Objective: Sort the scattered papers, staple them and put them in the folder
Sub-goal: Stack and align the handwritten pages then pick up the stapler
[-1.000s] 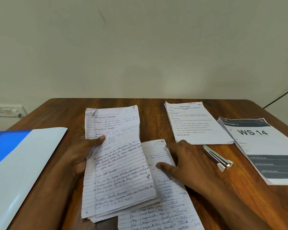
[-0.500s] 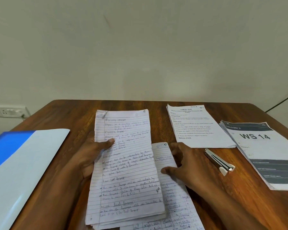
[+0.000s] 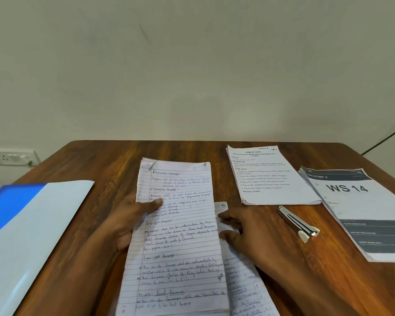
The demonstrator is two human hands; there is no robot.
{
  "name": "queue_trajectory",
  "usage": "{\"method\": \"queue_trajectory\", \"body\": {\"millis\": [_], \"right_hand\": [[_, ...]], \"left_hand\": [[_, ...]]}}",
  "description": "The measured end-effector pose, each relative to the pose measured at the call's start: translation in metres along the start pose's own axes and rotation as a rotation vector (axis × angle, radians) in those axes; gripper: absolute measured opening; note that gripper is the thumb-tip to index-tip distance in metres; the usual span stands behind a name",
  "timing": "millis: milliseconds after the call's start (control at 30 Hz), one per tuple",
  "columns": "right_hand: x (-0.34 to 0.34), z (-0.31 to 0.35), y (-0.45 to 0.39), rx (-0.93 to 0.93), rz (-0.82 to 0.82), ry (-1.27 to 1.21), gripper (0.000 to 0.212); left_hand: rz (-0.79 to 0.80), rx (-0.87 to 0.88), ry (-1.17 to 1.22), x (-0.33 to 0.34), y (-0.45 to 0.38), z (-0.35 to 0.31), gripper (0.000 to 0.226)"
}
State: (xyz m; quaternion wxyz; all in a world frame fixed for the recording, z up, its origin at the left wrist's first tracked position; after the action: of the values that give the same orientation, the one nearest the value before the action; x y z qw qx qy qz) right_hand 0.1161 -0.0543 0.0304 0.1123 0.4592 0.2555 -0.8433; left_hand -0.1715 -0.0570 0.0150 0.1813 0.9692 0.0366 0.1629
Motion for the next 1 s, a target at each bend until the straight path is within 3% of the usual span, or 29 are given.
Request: {"method": "queue_trajectory", "body": {"millis": [100,300,367,433,533,667,1000], "right_hand": [[0.006,-0.001,0.001,0.020,-0.033,-0.058,0.043],[-0.001,-0.007,0.002,0.217,-0.182,-0.175,0.065],[-0.007,-0.009,0.002,0.241,-0.142,-0.148,0.065],[-0.006,-0.005,0.003,0.138,-0.080,-0.094,0.054],[0.005,0.001,0.004,-0.044,-0.054,0.088,0.020],[0.013,0.000,0.002,-0.094,-0.035,0.138,0.005],[0.009,0.002,0.005,0.083,-0.133,-0.233,0.046]], "left_hand": [[-0.006,-0.011,-0.021,0.001,0.000,0.001,0.041],[0.007,-0.014,-0.054,0.005,0.002,0.000,0.039],[0.003,-0.026,-0.081,0.008,0.004,0.001,0.035],[-0.015,-0.061,-0.100,0.009,0.004,0.003,0.032],[-0.032,-0.082,-0.171,0.011,0.003,0.006,0.031],[-0.068,-0.047,-0.260,0.013,0.002,0.008,0.024],[-0.061,-0.063,-0.257,0.014,0.005,0.008,0.025]]}}
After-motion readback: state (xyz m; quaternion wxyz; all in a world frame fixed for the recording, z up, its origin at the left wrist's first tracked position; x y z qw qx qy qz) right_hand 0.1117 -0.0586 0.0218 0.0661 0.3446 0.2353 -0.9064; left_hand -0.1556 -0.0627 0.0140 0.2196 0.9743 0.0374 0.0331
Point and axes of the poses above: each hand's wrist, its own y-axis away from the middle knuckle, its own x-axis out of the palm, z = x × y, the point moved 3 cm from there along -y, towards the middle knuckle, and after that the axes turned 6 degrees about -x, right-handed, at the moved point
